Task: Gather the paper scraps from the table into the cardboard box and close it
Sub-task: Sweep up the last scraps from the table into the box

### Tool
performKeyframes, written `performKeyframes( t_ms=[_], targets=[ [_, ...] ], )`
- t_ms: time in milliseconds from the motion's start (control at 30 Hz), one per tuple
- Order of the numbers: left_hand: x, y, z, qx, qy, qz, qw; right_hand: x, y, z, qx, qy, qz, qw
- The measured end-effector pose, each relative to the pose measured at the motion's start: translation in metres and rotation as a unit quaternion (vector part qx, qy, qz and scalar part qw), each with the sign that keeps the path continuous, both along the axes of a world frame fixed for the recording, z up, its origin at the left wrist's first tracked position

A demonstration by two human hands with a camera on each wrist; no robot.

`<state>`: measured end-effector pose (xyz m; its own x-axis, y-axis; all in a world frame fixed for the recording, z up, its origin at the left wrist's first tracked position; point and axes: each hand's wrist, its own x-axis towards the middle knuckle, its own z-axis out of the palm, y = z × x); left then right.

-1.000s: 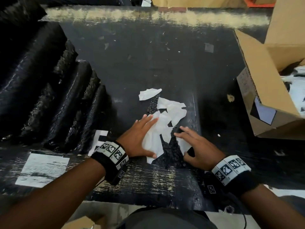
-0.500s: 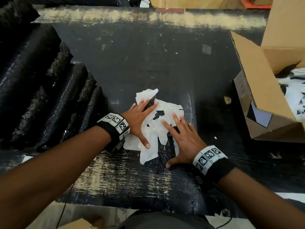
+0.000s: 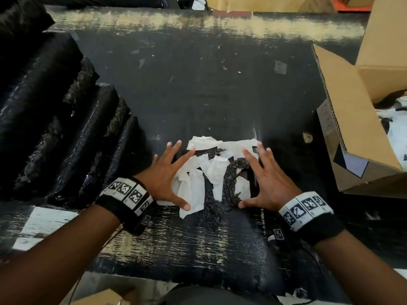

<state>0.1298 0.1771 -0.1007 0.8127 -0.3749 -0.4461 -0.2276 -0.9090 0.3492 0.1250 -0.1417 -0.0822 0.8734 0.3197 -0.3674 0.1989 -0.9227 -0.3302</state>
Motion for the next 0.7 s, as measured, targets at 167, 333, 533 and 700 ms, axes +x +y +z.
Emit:
performKeyframes(
  t_ms=[167,333,533,700],
  targets=[
    [-0.044,-0.033,-0.014,-0.094,0.014,0.095,0.991,-0.041,0.027,-0.012,0.076,0.017,-0.014,0.997],
    [-0.045,-0.058,-0.014,-0.129,-0.022,0.067,0.989,-0.042,0.044,-0.016,0.103,-0.011,0.013,0.995],
    [-0.001,-0.037,0.009,-0.003,-0.070,-0.016,0.997,-0.002,0.018,0.002,0.017,-0.010,0.035,0.999],
    [0.023,-0.042,-0.016,0.048,-0.034,-0.104,0.993,0.029,0.032,-0.018,-0.025,0.022,0.124,0.992]
  ],
)
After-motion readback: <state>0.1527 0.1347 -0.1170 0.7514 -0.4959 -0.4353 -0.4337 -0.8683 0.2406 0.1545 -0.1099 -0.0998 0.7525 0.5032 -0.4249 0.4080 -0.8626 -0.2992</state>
